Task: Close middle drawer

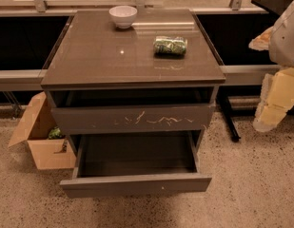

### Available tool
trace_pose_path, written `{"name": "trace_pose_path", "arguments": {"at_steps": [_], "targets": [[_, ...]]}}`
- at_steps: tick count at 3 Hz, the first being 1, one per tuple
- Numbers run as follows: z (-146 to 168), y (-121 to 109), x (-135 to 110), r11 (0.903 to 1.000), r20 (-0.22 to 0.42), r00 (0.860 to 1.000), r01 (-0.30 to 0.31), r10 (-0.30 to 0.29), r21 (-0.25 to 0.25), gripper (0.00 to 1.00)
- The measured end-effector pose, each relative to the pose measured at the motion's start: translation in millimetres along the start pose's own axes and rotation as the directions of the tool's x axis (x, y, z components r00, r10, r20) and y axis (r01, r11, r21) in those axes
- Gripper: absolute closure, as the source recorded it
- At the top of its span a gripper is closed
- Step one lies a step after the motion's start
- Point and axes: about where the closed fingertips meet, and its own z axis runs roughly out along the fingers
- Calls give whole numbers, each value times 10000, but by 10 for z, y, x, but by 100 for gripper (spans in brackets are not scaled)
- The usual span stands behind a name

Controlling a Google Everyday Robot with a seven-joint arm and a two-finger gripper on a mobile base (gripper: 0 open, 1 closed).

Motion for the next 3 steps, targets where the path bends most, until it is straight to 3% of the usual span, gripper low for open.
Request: {"name": "trace_pose_path", "arguments": {"at_steps": [1,2,3], "targets": [[1,0,0,10000,2,10000,2,-2,-2,0],[386,124,-42,9963,507,9974,550,-517,-664,0],[746,251,-68,9859,929,9917,1011,-891,-1334,0]]}}
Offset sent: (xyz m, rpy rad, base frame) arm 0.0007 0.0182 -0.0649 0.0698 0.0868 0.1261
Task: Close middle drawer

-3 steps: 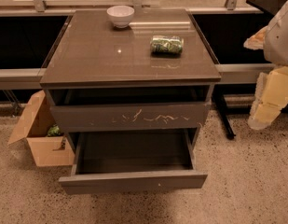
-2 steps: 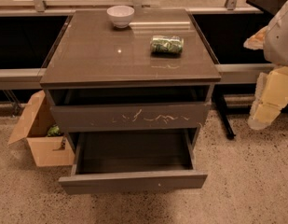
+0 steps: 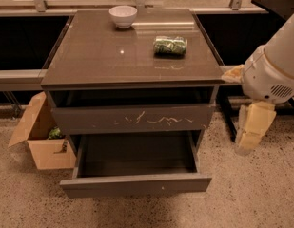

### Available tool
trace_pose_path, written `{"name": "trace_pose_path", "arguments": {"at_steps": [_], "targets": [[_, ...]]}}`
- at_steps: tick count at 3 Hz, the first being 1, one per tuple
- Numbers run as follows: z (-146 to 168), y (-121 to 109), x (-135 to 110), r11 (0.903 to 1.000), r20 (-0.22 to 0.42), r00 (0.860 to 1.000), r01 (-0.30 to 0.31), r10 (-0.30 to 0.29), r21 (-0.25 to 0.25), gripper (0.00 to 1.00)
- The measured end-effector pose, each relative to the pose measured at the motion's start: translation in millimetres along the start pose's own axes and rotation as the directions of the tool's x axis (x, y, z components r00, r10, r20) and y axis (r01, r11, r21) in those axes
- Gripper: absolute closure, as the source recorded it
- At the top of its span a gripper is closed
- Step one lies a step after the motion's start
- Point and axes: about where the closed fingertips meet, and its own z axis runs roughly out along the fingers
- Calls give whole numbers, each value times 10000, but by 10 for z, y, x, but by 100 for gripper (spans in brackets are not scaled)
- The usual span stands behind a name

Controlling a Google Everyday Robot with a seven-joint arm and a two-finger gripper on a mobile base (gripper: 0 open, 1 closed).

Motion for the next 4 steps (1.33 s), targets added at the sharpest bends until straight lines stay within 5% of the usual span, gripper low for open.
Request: {"name": "trace_pose_path", "arguments": {"at_steps": [1,3,4], "targets": [[378,131,-15,9983,454,9984,360,-339,-460,0],[569,213,-58,9941,661,9946,840,-795,-689,0],[977,358,-117,9822,1043,9846,1520,-1406,-1101,0]]}}
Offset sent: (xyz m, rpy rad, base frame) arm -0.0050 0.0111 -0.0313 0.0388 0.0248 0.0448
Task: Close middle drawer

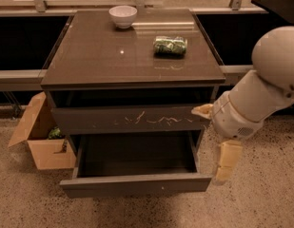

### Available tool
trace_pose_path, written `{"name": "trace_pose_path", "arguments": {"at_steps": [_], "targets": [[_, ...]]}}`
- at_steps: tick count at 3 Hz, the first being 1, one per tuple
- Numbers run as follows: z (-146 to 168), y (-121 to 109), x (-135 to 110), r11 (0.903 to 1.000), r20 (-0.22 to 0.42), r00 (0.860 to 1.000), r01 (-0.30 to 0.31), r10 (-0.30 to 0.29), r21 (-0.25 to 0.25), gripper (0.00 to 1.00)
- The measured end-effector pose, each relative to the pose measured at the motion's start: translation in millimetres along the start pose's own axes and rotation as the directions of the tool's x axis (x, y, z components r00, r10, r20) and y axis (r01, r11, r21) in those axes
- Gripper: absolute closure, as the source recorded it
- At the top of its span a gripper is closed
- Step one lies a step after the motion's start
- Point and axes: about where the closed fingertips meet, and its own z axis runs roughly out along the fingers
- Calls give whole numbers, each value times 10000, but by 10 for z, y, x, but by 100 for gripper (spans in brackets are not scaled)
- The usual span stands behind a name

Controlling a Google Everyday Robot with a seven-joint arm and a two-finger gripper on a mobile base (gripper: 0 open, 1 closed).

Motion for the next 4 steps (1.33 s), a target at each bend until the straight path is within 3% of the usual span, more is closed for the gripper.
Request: {"name": "trace_pose_path", "arguments": {"at_steps": [1,2,3,4], "targets": [[689,116,-70,9959,692,9965,526,-475,-736,0],[1127,171,-91,9908,1140,9923,626,-489,-1200,0],[1129,172,-91,9908,1142,9923,627,-489,-1202,0],[1559,244,-1,9841,1372,9890,773,-554,-1601,0]]}}
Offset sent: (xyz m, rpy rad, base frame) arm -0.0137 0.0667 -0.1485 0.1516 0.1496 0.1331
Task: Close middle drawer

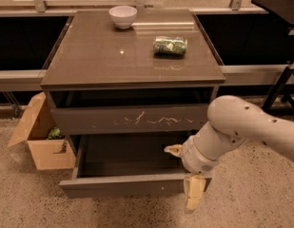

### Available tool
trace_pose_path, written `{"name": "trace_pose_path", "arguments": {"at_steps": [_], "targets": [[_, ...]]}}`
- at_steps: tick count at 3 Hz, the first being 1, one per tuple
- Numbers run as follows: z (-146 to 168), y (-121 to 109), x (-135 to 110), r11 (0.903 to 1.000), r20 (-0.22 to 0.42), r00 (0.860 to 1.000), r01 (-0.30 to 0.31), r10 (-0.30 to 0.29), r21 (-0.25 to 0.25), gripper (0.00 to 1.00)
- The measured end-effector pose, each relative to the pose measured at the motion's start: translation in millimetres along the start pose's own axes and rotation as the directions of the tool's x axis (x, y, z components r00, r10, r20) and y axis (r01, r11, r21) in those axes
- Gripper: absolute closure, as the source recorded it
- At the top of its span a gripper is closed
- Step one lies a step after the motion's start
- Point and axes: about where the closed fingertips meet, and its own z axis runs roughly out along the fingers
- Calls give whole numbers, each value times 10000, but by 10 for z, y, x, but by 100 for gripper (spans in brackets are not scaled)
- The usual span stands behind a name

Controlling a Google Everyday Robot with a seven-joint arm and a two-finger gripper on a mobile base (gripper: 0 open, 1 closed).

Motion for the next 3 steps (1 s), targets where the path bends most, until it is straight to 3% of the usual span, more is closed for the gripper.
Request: {"name": "trace_pose_path", "arguments": {"at_steps": [1,2,3], "targets": [[508,28,193,9986,400,9992,76,-55,-527,17],[1110,56,486,9936,859,9961,-100,198,-1129,49],[1427,76,641,9887,1115,9932,-153,322,-1490,72]]}}
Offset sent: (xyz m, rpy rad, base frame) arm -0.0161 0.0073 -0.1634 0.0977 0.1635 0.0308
